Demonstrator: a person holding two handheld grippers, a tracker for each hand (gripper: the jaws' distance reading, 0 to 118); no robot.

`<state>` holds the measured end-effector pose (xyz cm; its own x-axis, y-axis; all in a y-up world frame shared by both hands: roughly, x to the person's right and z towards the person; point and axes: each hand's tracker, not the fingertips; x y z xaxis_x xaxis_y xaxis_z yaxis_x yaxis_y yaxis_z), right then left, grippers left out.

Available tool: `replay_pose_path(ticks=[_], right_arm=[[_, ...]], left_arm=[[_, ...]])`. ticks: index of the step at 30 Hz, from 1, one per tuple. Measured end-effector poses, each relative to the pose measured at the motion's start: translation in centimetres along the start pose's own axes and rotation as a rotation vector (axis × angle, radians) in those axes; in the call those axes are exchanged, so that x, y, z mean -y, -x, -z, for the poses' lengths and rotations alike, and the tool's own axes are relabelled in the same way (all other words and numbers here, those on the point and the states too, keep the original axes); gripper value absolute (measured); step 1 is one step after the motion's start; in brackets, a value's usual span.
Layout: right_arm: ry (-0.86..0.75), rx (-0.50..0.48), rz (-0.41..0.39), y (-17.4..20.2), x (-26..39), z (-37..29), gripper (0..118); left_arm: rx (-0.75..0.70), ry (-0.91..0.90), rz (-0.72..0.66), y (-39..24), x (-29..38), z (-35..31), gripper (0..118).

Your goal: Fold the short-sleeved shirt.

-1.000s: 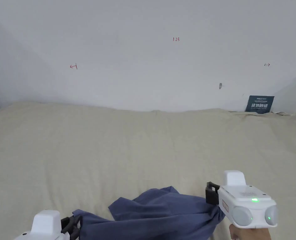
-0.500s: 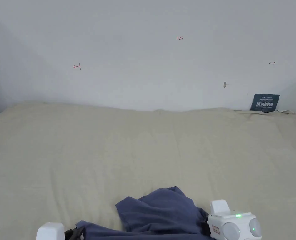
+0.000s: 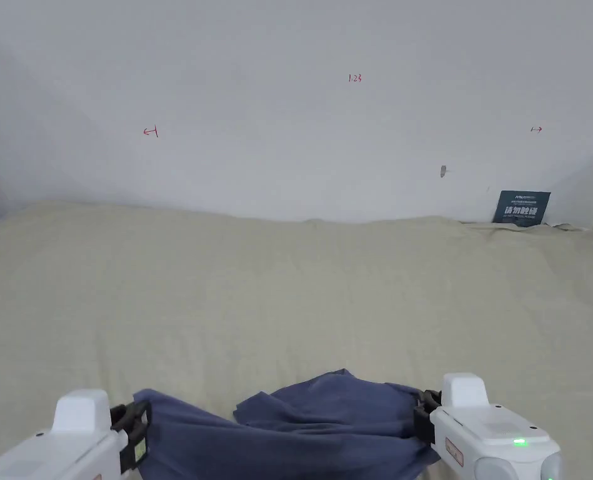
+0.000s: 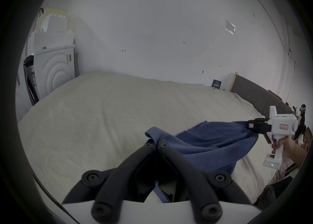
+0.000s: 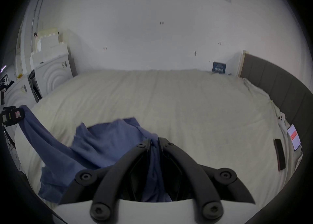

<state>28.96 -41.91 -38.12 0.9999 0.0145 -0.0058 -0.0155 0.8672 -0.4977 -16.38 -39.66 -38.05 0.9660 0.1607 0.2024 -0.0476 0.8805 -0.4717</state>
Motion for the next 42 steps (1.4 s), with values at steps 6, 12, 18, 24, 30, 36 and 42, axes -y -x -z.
replay_pose_path(ticks=[6, 12, 18, 24, 30, 36, 42], right_arm=[[-0.116, 0.030, 0.002, 1.1, -3.6, -3.5, 8], [-0.209, 0.041, 0.005, 2.7, -8.2, -5.8, 8], [-0.309, 0.066, 0.016, 3.5, -12.5, -7.4, 8], [-0.337, 0.104, 0.034, 3.0, -16.4, -5.8, 8], [-0.327, 0.142, 0.017, 2.5, -20.8, -1.7, 8], [-0.333, 0.175, -0.005, 1.9, -25.2, 3.1, 8], [-0.333, 0.202, -0.004, 1.4, -29.0, 7.2, 8]], left_arm=[[-0.025, -0.085, 0.007, 1.3, -5.1, -0.2, 0], [-0.041, -0.169, 0.046, 1.4, -10.7, -0.7, 0], [-0.049, -0.220, 0.066, -0.7, -15.5, -2.8, 0], [-0.066, -0.227, 0.098, -1.2, -17.4, -1.6, 0], [-0.084, -0.208, 0.107, -1.5, -19.8, 0.6, 0], [-0.108, -0.209, 0.123, -2.2, -23.1, 2.3, 0], [-0.124, -0.210, 0.115, -0.9, -28.1, 9.3, 0]])
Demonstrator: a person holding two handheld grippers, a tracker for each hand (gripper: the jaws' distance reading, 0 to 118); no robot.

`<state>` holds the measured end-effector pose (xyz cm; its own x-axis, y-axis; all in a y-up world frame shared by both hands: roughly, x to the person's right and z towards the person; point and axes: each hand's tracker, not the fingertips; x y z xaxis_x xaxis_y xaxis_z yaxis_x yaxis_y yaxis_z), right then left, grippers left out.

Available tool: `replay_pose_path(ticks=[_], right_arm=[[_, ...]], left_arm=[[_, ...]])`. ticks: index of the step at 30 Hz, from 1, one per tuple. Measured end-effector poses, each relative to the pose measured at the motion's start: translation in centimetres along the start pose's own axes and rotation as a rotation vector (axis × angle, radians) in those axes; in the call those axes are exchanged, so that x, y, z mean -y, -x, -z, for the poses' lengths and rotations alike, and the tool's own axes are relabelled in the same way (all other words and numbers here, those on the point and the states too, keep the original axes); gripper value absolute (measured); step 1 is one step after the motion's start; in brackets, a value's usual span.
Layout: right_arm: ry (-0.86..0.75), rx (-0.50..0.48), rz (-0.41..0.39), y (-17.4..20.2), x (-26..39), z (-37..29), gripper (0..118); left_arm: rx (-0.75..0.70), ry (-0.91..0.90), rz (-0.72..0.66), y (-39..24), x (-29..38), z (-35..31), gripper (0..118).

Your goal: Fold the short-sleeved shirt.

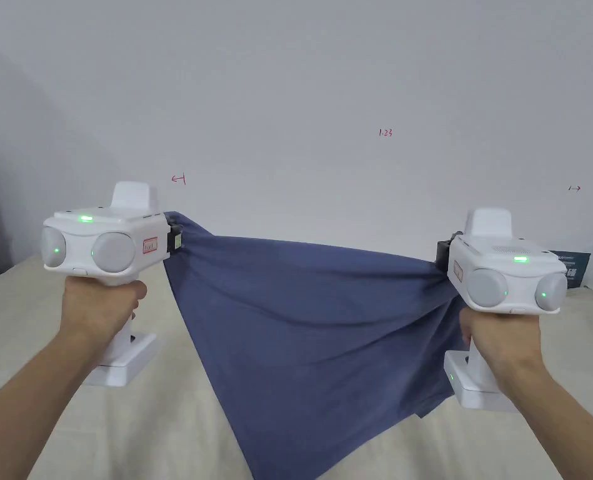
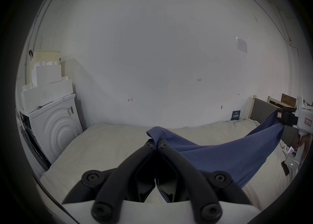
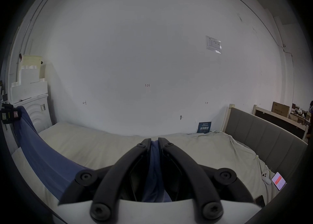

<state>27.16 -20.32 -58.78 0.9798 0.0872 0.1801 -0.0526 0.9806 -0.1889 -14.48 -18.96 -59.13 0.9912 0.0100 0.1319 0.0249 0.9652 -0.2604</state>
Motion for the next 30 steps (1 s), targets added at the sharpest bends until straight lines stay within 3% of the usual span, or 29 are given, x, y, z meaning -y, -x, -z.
replay_pose_path(ticks=[7, 13, 23, 30], right_arm=[[-0.030, 0.005, -0.017, 0.1, -1.1, 3.2, 8], [-0.006, -0.007, -0.043, -0.2, 2.3, 2.1, 8], [0.065, -0.020, -0.073, -0.6, 12.0, -6.6, 8], [0.090, -0.008, -0.047, -1.1, 18.0, -14.3, 8]], left_arm=[[-0.013, 0.002, 0.002, -0.1, -0.8, 4.7, 0], [0.007, 0.027, 0.008, -0.4, 3.1, 3.7, 0], [0.042, 0.081, -0.009, -0.9, 12.2, -3.5, 0], [0.045, 0.081, -0.074, -0.2, 18.8, -9.5, 0]])
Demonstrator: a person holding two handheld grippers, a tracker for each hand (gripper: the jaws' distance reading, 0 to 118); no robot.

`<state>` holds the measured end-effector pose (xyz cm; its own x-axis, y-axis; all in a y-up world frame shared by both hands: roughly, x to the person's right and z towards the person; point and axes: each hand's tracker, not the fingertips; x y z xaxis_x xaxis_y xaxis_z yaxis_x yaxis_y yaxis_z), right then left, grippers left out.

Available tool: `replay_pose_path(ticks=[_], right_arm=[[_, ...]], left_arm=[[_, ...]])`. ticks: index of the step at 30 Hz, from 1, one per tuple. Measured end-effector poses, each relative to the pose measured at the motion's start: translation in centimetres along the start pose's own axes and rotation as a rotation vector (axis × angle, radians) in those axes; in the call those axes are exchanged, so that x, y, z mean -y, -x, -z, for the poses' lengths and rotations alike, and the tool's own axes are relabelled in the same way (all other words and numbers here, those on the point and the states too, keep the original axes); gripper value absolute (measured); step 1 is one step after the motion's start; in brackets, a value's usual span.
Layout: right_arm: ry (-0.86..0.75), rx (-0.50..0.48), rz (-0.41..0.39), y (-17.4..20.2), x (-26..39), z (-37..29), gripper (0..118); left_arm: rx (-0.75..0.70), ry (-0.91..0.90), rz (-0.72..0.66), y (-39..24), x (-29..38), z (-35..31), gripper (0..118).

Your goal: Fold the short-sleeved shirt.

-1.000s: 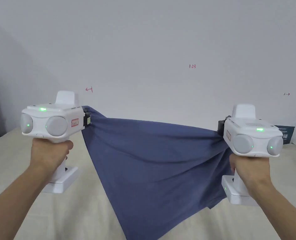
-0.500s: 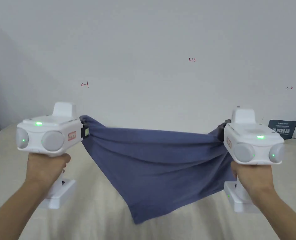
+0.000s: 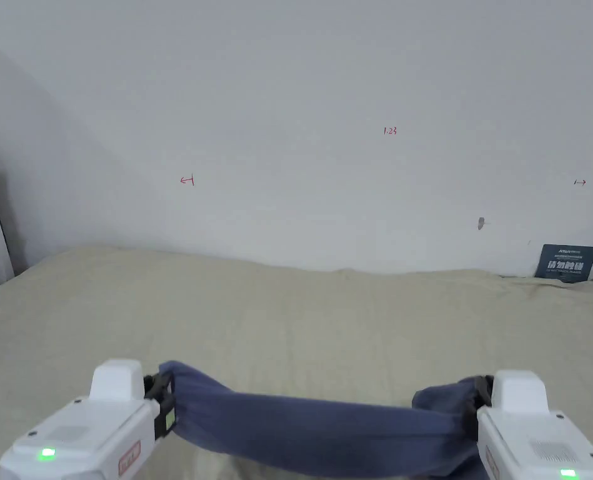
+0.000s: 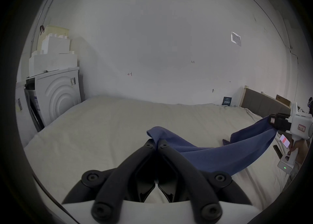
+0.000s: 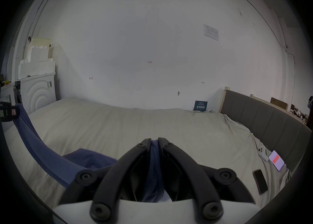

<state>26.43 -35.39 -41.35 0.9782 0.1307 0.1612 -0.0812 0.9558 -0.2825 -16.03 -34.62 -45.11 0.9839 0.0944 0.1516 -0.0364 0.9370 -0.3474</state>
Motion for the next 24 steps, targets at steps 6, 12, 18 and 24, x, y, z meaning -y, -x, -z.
replay_pose_path(ticks=[6, 12, 18, 24], right_arm=[[0.028, -0.003, -0.022, 0.3, 5.2, -6.0, 8], [0.082, 0.001, -0.053, 1.0, 9.6, -11.0, 8], [0.191, 0.005, -0.045, 1.4, 14.4, -13.8, 8], [0.282, 0.019, -0.049, 1.9, 18.2, -13.9, 8]], left_arm=[[-0.007, 0.029, -0.009, 0.2, 5.4, -5.4, 0], [-0.026, 0.067, -0.038, 0.5, 10.2, -10.3, 0], [-0.024, 0.165, -0.016, 0.7, 15.4, -13.6, 0], [-0.033, 0.291, 0.016, 1.0, 20.0, -12.9, 0]])
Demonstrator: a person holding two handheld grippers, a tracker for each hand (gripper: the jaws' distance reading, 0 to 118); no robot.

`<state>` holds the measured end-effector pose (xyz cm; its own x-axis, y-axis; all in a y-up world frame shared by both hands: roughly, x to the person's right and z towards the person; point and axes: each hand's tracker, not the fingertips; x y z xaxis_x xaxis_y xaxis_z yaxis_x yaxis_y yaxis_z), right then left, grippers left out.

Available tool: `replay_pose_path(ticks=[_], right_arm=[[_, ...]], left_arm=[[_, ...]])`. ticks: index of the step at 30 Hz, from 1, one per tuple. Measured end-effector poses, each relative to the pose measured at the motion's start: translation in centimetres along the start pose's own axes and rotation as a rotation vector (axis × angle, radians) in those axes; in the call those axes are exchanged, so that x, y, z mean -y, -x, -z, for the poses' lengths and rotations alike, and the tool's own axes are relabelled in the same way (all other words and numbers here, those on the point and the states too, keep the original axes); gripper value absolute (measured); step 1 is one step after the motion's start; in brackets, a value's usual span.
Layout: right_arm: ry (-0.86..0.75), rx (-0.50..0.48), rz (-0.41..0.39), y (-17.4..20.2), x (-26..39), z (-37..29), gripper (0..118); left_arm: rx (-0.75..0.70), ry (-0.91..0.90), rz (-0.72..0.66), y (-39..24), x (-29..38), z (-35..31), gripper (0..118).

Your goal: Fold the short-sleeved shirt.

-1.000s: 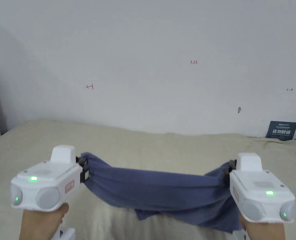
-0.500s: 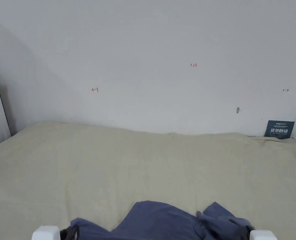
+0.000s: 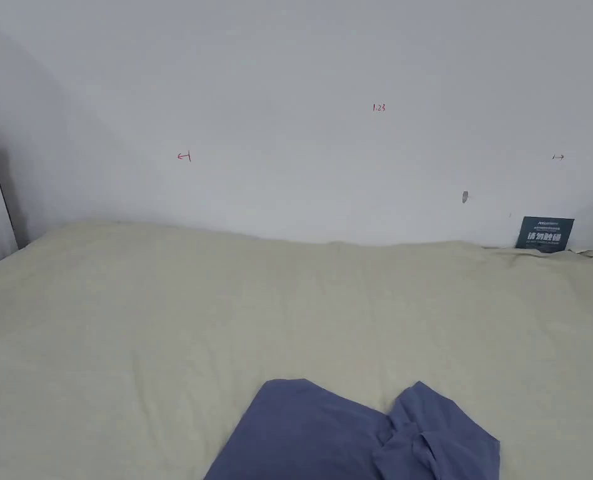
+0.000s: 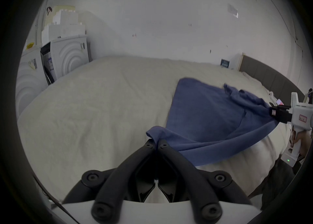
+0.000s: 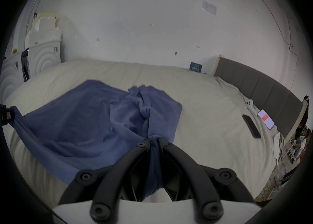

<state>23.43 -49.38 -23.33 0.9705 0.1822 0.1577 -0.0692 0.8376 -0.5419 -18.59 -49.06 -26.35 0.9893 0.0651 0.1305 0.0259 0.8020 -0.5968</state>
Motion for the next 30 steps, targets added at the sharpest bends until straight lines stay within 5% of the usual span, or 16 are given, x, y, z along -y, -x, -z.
replay_pose_path(ticks=[7, 10, 12, 13, 15, 19, 23, 25, 27, 29, 30], right_arm=[[0.048, -0.006, -0.012, 0.3, 1.7, 1.0, 10], [0.048, -0.016, -0.016, 0.2, 1.6, 0.6, 20], [0.030, -0.019, -0.007, -0.1, 1.1, -0.2, 51], [0.015, -0.025, 0.000, -0.2, 0.6, -0.6, 57], [-0.024, -0.040, 0.007, -0.6, -0.3, -1.3, 58], [-0.104, -0.051, -0.001, -0.7, -2.7, -2.2, 60], [-0.161, -0.058, 0.024, -0.6, -4.4, -1.9, 60], [-0.188, -0.053, 0.029, -0.3, -5.1, -1.9, 59], [-0.201, -0.049, 0.032, -0.1, -5.7, -2.1, 49], [-0.223, -0.055, 0.046, 0.1, -6.0, -2.3, 14], [-0.234, -0.052, 0.049, 0.2, -6.1, -2.4, 6]], left_arm=[[0.001, 0.086, -0.052, 0.6, 2.1, 2.3, 0], [0.007, 0.086, -0.058, 0.8, 2.3, 2.6, 0], [0.012, 0.076, -0.062, 1.0, 1.7, 2.2, 9], [0.017, 0.073, -0.067, 1.1, 1.3, 1.9, 16], [0.020, 0.041, -0.070, 1.3, 0.5, 1.0, 18], [-0.022, -0.097, -0.064, 1.8, -1.6, -0.9, 60], [-0.042, -0.188, -0.076, 2.0, -4.1, -2.0, 60], [-0.022, -0.219, -0.076, 0.6, -3.3, -3.5, 60], [-0.032, -0.227, -0.061, 0.1, -4.1, -3.6, 47], [-0.020, -0.248, -0.034, -0.9, -4.6, -3.7, 20], [-0.022, -0.251, -0.025, -1.3, -4.8, -3.7, 14]])
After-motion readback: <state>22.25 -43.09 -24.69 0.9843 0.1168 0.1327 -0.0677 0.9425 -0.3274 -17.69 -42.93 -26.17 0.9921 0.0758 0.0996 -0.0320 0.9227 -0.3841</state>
